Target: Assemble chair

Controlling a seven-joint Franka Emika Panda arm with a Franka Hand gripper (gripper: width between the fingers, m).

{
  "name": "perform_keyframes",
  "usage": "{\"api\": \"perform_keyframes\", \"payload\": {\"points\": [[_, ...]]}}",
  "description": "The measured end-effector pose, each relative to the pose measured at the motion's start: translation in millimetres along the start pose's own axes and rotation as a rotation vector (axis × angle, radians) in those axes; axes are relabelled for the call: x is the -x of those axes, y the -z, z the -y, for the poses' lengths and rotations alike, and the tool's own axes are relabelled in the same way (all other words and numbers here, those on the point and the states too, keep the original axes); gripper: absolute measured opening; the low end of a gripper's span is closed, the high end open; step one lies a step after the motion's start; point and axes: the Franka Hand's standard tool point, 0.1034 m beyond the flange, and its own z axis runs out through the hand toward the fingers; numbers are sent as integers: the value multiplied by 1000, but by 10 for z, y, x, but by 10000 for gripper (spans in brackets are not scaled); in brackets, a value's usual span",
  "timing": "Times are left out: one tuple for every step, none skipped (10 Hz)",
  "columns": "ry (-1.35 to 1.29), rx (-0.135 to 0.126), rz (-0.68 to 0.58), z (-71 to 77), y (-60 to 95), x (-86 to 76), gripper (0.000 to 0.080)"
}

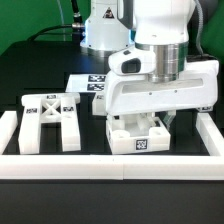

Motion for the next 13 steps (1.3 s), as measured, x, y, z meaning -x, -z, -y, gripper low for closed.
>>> {"api": "perform_keyframes", "payload": {"points": [[0,-6,0,93,-1,-46,34],[-2,-13,-8,179,-18,-120,34],[-2,-17,-19,229,-26,-205,34],[-18,-23,-29,231,-31,-284,34],[-23,-25,-34,230,-27,-333,34],[-35,-29,-35,251,-16,-362,34],[-46,-32,-28,286,-13,-400,34],[-45,-33,-26,306,-18,-447,34],[-41,-35,-30,338,-30,-484,34],[-38,-35,-32,358,-32,-500,34],[-35,-36,-33,379,-32,-505,34],[-31,-36,-33,407,-34,-504,34],[-27,-37,-33,425,-33,-504,47]]}}
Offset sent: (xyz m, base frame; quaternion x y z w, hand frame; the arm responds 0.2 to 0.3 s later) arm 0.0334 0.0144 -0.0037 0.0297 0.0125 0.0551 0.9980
